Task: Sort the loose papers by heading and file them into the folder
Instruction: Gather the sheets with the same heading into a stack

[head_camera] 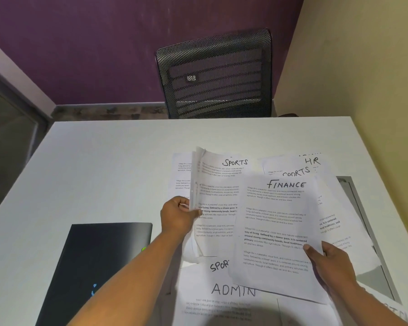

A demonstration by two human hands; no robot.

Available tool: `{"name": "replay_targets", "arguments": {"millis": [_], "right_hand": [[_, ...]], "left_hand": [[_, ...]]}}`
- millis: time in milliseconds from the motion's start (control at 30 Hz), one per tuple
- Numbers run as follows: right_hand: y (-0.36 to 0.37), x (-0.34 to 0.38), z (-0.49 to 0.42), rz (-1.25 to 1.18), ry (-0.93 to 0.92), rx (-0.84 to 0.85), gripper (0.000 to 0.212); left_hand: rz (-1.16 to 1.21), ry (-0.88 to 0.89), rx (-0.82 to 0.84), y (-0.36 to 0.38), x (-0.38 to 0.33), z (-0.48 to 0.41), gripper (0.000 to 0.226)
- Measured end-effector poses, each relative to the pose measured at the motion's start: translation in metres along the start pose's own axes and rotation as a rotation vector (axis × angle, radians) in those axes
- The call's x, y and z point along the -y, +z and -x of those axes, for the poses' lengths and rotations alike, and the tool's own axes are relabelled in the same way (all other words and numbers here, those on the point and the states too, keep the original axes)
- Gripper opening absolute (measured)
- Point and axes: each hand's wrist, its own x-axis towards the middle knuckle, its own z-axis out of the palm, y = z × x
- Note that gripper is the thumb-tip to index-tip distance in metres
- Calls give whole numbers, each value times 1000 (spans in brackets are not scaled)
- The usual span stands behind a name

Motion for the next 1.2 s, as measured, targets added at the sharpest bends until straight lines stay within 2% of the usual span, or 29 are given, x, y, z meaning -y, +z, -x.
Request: {"name": "replay_targets", "arguments": {"millis": [133, 267, 333, 433, 567, 667, 767, 900, 1000, 1100, 1200], "right_hand": [[1, -2, -1, -4, 3, -15, 6], [2, 3, 2, 2, -22, -25, 8], [2, 5, 3, 4, -23, -27, 7], [2, 4, 3, 1, -16, -32, 7], [1, 3, 2, 0, -15, -25, 11], [0, 7, 4, -18, -22, -24, 8], [0, 8, 4, -13, -40, -24, 7], [0, 7, 2, 13, -42, -27, 6], [0, 11, 4, 24, -39, -25, 11], [-1, 16, 7, 41, -47, -19, 8], [-1, 17, 8, 57, -53, -17, 8]], "left_hand": [[99, 66, -45, -5, 3, -6, 45], [288, 61, -146, -14, -8, -5, 16], [296, 93, -204, -20, -15, -3, 9], [181, 150, -198, -24, -15, -7, 13], [139, 89, -74, -25, -13, -7, 19], [121, 117, -65, -23, -15, -4, 9], [40, 124, -108, -25, -8, -13, 14], [-87, 170, -19, -24, -3, -20, 5], [-203, 107, -24, -21, -1, -27, 16], [-468, 69, -61, -19, 8, -36, 42], [-467, 81, -72, -13, -2, -30, 28]]}}
